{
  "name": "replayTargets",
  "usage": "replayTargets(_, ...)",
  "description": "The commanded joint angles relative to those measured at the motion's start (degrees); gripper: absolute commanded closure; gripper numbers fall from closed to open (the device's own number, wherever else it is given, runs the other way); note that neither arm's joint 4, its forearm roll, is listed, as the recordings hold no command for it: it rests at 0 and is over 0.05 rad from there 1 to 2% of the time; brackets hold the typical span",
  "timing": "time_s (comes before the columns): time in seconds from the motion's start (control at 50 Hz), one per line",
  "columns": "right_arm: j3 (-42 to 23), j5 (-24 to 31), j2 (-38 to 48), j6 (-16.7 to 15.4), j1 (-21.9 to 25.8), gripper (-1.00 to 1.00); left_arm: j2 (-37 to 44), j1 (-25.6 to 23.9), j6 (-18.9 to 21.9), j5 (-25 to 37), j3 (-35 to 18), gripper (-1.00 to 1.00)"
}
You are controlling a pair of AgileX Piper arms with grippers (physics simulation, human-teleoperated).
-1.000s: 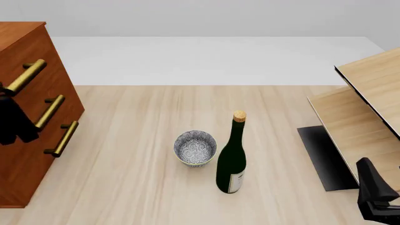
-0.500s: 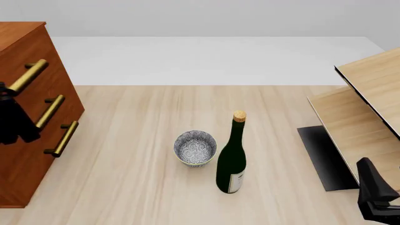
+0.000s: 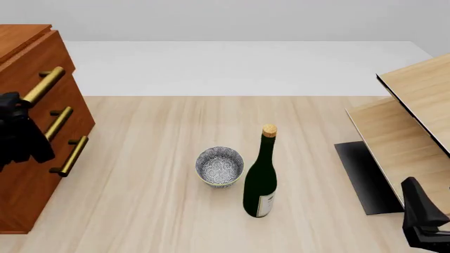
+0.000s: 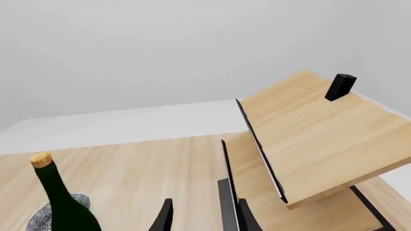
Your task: Close the bottom drawer of the cabinet and open the top drawer.
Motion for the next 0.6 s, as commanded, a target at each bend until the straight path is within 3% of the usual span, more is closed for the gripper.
replayTargets(0.02, 0.0, -0.1, 0.0, 0.1, 0.0, -1.0, 1.2, -4.7, 0.9, -1.4, -1.1, 1.0)
replayTargets(0.6, -0.1, -0.1, 0.2, 0.4, -0.1, -1.0, -0.4, -8.5, 1.6, -0.7, -1.3, 1.0)
